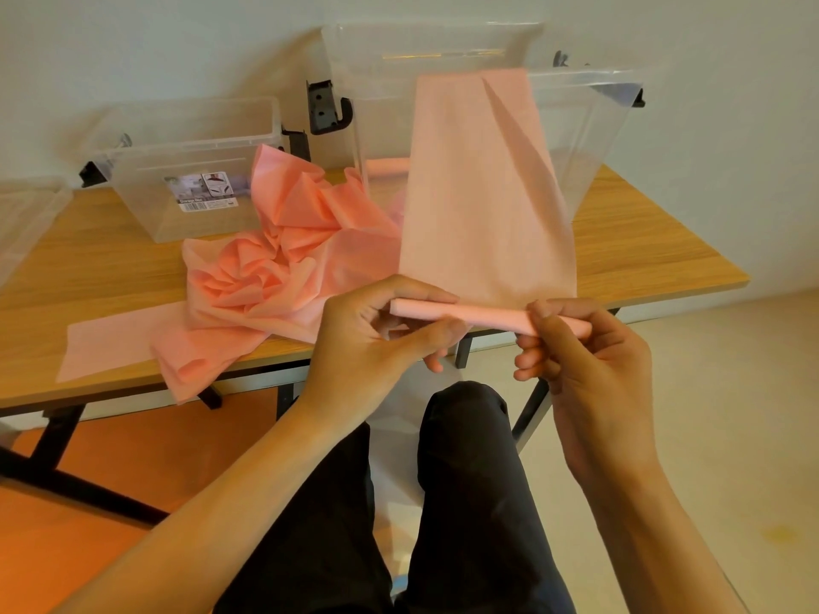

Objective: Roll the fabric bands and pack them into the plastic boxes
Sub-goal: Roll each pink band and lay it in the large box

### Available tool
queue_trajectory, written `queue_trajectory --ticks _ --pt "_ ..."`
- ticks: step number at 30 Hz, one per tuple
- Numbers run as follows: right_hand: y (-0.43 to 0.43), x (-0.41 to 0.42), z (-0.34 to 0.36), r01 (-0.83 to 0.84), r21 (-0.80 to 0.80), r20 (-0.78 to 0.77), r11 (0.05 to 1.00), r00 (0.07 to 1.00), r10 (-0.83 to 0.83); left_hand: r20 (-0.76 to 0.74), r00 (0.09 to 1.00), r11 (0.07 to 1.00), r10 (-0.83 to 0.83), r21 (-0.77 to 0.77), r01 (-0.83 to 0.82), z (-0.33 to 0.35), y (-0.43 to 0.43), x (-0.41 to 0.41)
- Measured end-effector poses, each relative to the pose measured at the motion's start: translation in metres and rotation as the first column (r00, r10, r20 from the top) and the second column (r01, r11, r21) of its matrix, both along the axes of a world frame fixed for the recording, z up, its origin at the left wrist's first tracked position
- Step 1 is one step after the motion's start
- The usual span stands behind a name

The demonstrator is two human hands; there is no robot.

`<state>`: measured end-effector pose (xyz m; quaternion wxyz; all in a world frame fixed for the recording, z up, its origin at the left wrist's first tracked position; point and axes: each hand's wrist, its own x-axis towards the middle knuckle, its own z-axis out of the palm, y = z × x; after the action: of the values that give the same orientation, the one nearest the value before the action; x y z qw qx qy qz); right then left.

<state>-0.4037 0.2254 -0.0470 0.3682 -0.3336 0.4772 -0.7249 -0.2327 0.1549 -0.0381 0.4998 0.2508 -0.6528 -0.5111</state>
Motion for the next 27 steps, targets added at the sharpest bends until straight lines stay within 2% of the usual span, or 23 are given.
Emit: queue_trajectory --ticks 6,13,20,27 --pt "0.002 -0.002 0.003 -0.087 -0.001 -0.035 0.996 0.996 0.087 0.007 0.998 0.998 0.06 0.012 -0.06 0.0 -0.002 0.0" --pt "-0.001 -0.005 0.0 -0.075 0.033 -0.065 0.997 0.995 0.077 0.025 0.994 0.994 0.109 0.03 -0.109 0.001 -0.004 -0.001" --pt "-0.005 -0.01 0.004 -0.063 0.066 -0.137 0.996 0.988 0.071 0.005 0.997 0.996 0.073 0.046 -0.074 0.001 -0.006 -0.001" --pt "-0.007 -0.013 0.006 -0.065 0.005 -0.074 0.998 0.995 0.065 -0.008 1.0 0.999 0.006 0.032 -0.006 0.002 -0.004 0.0"
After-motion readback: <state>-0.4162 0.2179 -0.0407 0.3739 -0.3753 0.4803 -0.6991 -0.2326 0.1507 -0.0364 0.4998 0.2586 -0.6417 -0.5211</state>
